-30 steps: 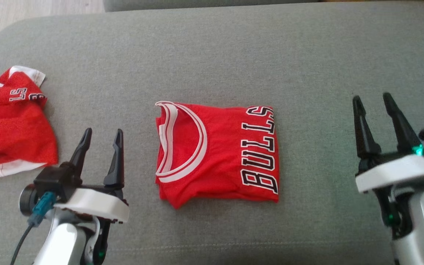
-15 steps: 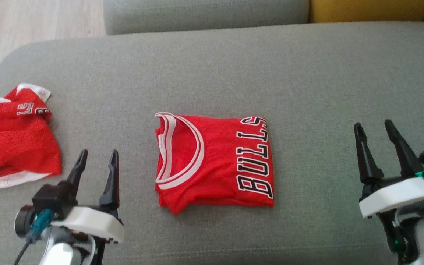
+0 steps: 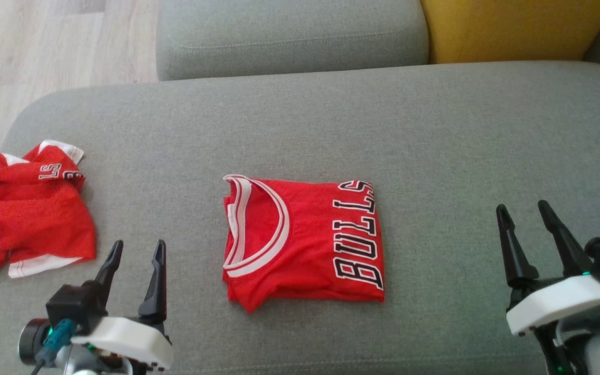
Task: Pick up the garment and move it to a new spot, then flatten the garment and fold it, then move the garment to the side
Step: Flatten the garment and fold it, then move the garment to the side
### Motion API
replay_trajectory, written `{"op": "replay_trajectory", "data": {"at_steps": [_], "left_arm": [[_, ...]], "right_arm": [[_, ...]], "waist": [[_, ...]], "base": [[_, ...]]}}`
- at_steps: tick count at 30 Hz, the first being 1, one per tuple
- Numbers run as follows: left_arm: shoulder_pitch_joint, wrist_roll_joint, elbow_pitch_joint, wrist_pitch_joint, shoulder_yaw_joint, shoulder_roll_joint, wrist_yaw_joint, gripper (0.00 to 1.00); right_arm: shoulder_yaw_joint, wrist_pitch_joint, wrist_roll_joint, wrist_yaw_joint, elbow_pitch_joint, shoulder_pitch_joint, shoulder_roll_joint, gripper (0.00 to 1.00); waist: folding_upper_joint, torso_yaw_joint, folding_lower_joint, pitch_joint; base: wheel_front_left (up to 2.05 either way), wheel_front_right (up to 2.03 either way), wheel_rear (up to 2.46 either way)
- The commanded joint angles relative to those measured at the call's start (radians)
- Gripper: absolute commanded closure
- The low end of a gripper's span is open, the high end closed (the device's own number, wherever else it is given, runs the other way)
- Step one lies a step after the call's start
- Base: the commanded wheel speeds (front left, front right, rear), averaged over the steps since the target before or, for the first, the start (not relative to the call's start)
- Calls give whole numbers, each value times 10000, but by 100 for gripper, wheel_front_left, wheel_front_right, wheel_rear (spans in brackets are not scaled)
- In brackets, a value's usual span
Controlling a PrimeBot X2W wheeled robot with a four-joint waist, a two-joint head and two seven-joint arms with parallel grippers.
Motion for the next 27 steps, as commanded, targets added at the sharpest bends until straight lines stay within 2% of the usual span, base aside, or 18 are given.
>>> {"op": "replay_trajectory", "data": {"at_steps": [1, 27], "left_arm": [[-335, -54, -384, 22, 465, 267, 85, 0], [-359, -148, -538, 113, 508, 478, 276, 0]], "right_arm": [[165, 15, -90, -9, -443, -152, -45, 0], [259, -12, -113, -9, -257, -216, 8, 0]], "waist": [[0, 5, 0, -43], [0, 90, 0, -111]], "base": [[0, 0, 0], [0, 0, 0]]}}
